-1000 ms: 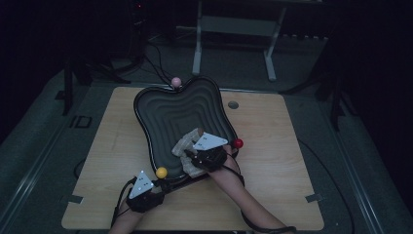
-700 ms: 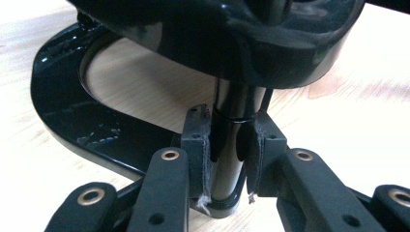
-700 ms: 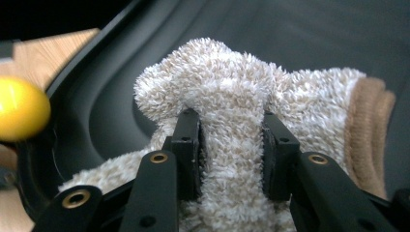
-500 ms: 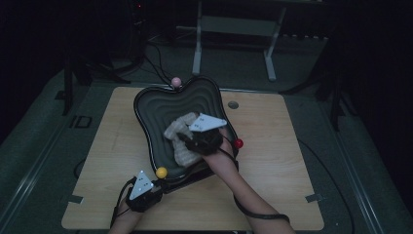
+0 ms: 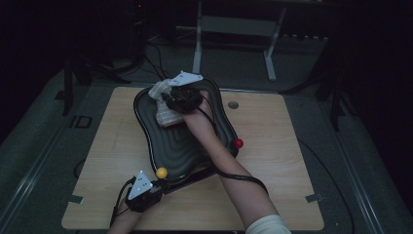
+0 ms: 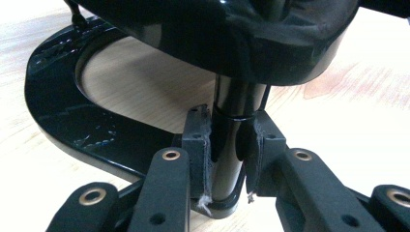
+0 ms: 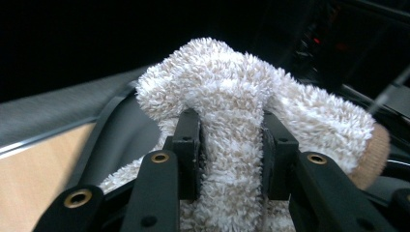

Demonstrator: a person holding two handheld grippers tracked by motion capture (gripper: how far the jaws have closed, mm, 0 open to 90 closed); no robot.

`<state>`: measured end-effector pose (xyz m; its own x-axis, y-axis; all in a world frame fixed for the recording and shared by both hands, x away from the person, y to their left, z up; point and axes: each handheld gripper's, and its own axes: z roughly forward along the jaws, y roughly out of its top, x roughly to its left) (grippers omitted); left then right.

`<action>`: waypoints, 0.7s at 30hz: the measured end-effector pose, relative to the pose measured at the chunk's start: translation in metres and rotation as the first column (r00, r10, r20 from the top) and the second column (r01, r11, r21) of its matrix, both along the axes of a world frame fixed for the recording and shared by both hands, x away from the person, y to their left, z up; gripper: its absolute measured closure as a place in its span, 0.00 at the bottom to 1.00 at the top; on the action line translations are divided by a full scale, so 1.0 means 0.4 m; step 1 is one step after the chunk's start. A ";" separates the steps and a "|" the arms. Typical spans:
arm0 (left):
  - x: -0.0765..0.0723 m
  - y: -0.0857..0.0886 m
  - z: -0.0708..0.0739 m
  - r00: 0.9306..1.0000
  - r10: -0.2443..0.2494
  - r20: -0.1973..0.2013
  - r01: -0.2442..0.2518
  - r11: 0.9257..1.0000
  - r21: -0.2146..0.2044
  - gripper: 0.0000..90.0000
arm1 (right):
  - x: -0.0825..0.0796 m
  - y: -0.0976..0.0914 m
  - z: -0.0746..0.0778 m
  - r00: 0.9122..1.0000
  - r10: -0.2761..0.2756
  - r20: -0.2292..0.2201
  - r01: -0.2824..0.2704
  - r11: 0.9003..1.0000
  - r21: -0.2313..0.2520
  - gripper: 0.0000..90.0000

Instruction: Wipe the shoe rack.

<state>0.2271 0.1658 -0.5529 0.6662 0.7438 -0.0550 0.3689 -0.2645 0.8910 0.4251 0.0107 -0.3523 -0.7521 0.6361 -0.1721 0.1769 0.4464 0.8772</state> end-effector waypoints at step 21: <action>-0.001 0.001 0.000 1.000 0.004 -0.003 -0.004 1.000 -0.002 0.81 | -0.073 -0.003 -0.117 0.998 0.066 -0.008 -0.066 0.996 -0.054 0.72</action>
<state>0.2268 0.1664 -0.5530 0.6631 0.7463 -0.0585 0.3730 -0.2616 0.8902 0.3960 0.0096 -0.3992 -0.7933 0.5751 -0.2000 0.1512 0.5043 0.8502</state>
